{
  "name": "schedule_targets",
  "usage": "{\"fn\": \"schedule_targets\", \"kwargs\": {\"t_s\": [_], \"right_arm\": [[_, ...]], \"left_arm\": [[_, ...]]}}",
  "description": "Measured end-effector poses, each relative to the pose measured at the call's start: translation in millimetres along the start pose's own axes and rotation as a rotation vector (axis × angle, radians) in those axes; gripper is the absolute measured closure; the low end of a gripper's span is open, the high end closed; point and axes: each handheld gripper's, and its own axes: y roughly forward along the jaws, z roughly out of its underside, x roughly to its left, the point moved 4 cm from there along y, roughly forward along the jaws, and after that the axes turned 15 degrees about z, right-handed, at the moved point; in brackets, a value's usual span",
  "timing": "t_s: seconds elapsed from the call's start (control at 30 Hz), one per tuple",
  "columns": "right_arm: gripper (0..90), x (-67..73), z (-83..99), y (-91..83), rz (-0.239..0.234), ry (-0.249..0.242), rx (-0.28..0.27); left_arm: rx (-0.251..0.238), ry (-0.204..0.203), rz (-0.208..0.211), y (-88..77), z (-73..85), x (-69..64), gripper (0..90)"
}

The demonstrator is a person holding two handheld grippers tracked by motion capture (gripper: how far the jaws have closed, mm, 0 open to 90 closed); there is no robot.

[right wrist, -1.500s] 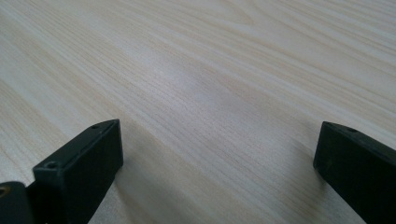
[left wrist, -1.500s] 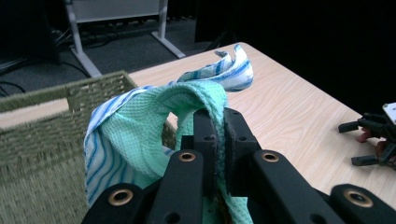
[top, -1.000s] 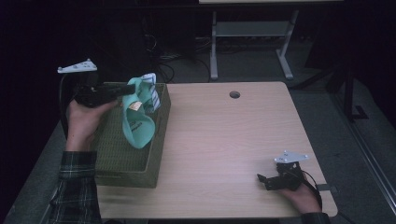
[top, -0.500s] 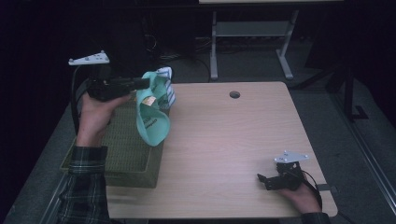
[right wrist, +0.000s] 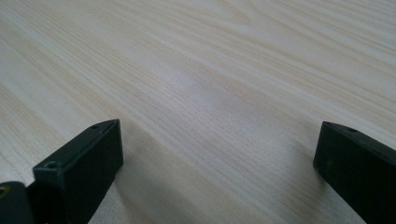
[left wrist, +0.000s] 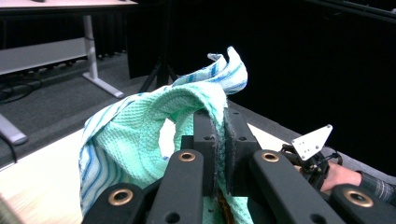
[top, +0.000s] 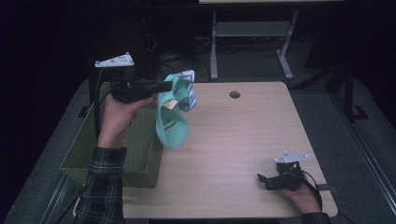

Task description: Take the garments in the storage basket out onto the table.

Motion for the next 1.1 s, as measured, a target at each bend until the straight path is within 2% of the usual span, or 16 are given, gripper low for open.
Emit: {"fn": "schedule_targets", "kwargs": {"t_s": [0.13,0.17,0.2,0.23,0.27,0.33,0.4,0.57,0.63,0.73,1.1], "right_arm": [[0.9,0.0,0.0,0.0,0.0,0.0,0.0],[1.0,0.0,0.0,0.0,0.0,0.0,0.0],[1.0,0.0,0.0,0.0,0.0,0.0,0.0],[0.9,0.0,0.0,0.0,0.0,0.0,0.0],[0.9,0.1,0.0,0.0,0.0,0.002,0.0],[0.9,0.2,0.0,0.0,0.0,0.002,0.0],[1.0,0.2,0.0,-0.1,0.0,0.002,0.001],[0.9,0.2,0.0,-0.2,0.0,0.003,0.002],[1.0,0.2,0.0,-0.2,-0.001,0.003,0.002],[0.9,0.2,0.0,-0.2,0.0,0.003,0.002],[0.9,0.0,-0.1,-0.1,0.001,0.001,0.0]], "left_arm": [[0.006,-0.003,0.025,12.4,2.0,-2.1,85.1],[0.012,-0.004,0.039,20.9,3.9,-2.9,85.0],[0.012,-0.004,0.039,20.9,3.9,-2.9,85.0],[0.017,-0.01,0.051,29.9,6.2,-4.1,85.1],[0.017,-0.01,0.051,29.9,6.2,-4.1,85.0],[0.033,-0.01,0.074,43.4,9.4,-5.8,85.1],[0.034,-0.01,0.082,47.9,10.3,-6.5,85.1],[0.05,-0.009,0.133,73.2,17.4,-9.8,85.0],[0.051,-0.013,0.138,76.2,18.5,-10.4,85.0],[0.066,-0.011,0.159,90.9,24.8,-12.2,85.0],[0.106,-0.006,0.221,127.2,39.7,-17.2,85.0]]}}
